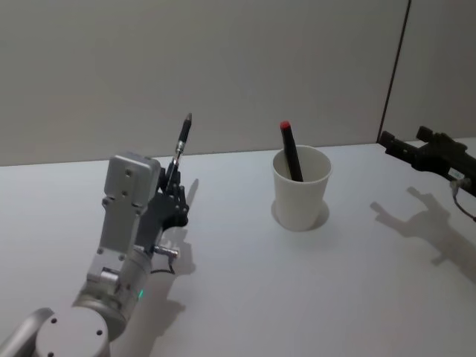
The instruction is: Place the pen into the pen holder.
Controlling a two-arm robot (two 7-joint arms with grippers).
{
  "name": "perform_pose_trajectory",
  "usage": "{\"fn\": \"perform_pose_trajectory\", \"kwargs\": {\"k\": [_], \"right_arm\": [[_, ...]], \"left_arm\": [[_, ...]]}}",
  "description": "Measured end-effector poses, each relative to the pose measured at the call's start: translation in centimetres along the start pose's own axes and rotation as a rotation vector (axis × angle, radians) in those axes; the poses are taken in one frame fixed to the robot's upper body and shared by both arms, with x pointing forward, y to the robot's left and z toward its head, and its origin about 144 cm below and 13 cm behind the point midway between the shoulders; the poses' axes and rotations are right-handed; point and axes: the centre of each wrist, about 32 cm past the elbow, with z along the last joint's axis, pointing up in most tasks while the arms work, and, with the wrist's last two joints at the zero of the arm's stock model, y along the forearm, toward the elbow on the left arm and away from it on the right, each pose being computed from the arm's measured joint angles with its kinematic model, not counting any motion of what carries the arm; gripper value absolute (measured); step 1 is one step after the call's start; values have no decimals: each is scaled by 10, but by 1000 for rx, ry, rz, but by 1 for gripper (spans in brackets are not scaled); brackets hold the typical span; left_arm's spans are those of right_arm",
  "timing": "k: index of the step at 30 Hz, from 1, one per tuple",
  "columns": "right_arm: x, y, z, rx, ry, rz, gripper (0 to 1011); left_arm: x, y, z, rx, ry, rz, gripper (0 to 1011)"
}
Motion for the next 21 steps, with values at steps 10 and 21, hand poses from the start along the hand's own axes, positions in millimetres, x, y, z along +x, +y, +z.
{"fn": "perform_pose_trajectory", "kwargs": {"k": [10, 21], "right_arm": [[-3, 6, 5, 11, 8, 43, 1002], [-17, 30, 20, 38, 22, 182, 1002]], "left_arm": [[6, -1, 6, -43, -10, 26, 169], [9, -2, 9, -65, -15, 39, 170]]}}
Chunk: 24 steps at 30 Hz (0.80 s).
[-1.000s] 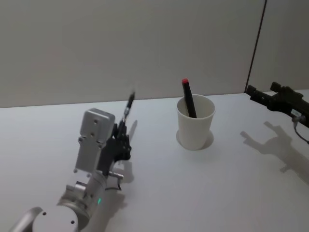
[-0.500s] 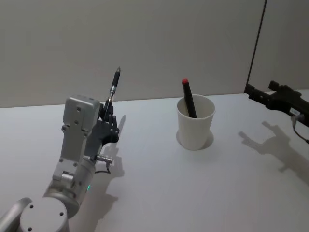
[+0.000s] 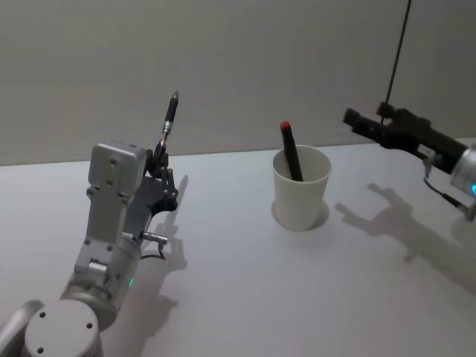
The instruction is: Place the pen into the pen holder.
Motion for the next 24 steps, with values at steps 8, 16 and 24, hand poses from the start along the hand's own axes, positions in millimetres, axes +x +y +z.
{"fn": "perform_pose_trajectory", "kwargs": {"k": [8, 16, 24], "right_arm": [[-10, 24, 14, 30, 9, 120, 1002], [-21, 50, 30, 65, 19, 249, 1002], [-29, 70, 40, 75, 28, 355, 1002]], "left_arm": [[1, 0, 1, -7, -1, 4, 170], [1, 0, 1, -10, -2, 6, 170], [1, 0, 3, -21, -7, 6, 169]]}}
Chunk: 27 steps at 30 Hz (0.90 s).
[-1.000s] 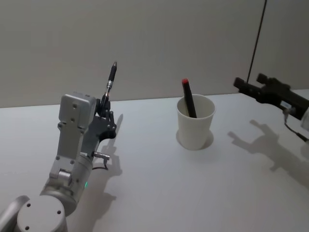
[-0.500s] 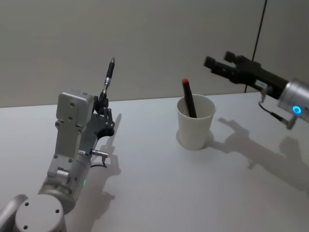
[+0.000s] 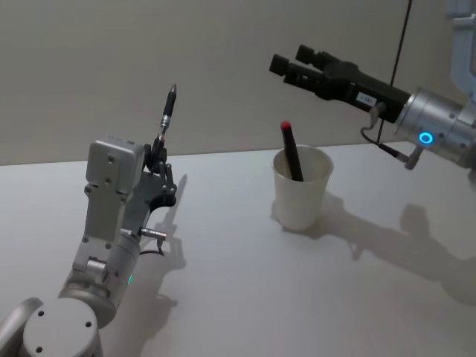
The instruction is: Place the pen into the pen holder.
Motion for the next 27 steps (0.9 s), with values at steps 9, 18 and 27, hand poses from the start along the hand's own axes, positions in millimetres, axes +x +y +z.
{"fn": "perform_pose_trajectory", "kwargs": {"k": [9, 18, 27], "right_arm": [[-2, 3, -13, -52, 38, -3, 1002], [-5, 3, -33, -137, 103, -56, 1002], [-10, 12, -50, -203, 208, -95, 1002]], "left_arm": [[-1, 1, 3, -18, -10, 0, 170], [-1, 2, 4, -26, -15, -2, 170], [-3, 2, 4, -40, -19, -16, 169]]}}
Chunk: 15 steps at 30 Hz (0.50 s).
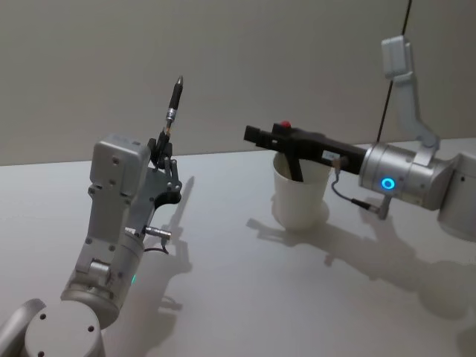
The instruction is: Place the pen into the pen holder.
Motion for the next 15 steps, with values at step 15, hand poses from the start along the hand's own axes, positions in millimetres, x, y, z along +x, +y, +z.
{"fn": "perform_pose_trajectory", "kwargs": {"k": [15], "right_arm": [[-6, 23, -13, -11, 191, 57, 1002]], "left_arm": [[-6, 2, 1, -31, -10, -27, 170]]}}
